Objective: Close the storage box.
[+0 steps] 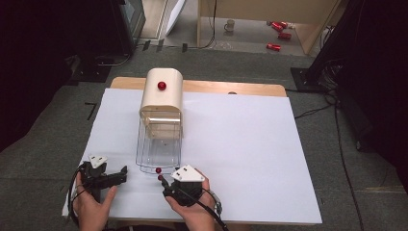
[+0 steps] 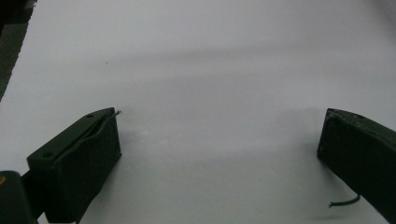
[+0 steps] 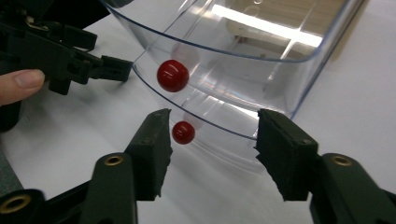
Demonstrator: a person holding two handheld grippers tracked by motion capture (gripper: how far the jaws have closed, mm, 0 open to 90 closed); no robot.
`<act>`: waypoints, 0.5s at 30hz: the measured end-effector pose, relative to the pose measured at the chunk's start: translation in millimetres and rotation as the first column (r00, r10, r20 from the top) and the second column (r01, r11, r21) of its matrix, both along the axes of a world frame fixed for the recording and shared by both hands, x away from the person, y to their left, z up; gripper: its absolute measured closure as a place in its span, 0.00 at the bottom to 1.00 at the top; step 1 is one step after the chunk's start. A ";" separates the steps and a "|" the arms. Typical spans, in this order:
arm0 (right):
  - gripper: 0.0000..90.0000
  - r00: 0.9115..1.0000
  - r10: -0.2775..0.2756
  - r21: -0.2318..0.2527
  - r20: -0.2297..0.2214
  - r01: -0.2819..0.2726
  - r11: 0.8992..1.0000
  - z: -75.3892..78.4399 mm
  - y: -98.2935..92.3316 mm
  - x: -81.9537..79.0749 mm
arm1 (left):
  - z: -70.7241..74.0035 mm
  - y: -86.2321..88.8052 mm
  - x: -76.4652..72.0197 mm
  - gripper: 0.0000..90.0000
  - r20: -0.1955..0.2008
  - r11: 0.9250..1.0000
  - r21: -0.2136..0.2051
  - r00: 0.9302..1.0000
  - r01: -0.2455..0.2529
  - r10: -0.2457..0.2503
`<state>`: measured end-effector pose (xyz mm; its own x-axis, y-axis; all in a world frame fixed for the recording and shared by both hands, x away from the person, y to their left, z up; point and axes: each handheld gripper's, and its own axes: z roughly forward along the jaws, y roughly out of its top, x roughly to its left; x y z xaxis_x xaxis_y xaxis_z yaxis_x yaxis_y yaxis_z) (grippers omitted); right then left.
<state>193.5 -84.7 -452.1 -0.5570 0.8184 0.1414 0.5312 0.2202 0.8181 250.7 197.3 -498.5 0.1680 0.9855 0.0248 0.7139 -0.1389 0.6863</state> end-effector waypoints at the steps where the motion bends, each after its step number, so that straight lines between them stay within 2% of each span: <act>1: 0.53 1.000 0.008 -0.002 0.004 -0.008 1.000 0.1 1.9 0.3 | 0.0 0.0 0.0 0.00 0.000 1.000 0.000 1.000 0.000 0.000; 7: 0.62 0.999 0.040 -0.001 0.002 -0.040 0.999 0.8 11.6 1.6 | 0.0 0.0 0.0 0.00 0.000 1.000 0.000 1.000 0.000 0.000; 10: 0.70 0.999 0.042 0.007 0.007 -0.042 0.999 1.5 15.5 1.7 | 0.1 0.1 0.0 0.00 -0.002 1.000 0.001 1.000 0.002 -0.002; 15: 0.82 0.999 0.043 0.036 -0.011 -0.042 0.998 0.9 19.2 4.6 | 0.1 0.1 -0.1 0.00 -0.002 1.000 0.002 1.000 0.002 -0.002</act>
<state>198.1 -65.5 -451.1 -0.5894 0.7882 0.1771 0.5315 0.2132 0.8198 250.6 197.4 -498.4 0.1696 0.9852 0.0261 0.7149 -0.1412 0.6849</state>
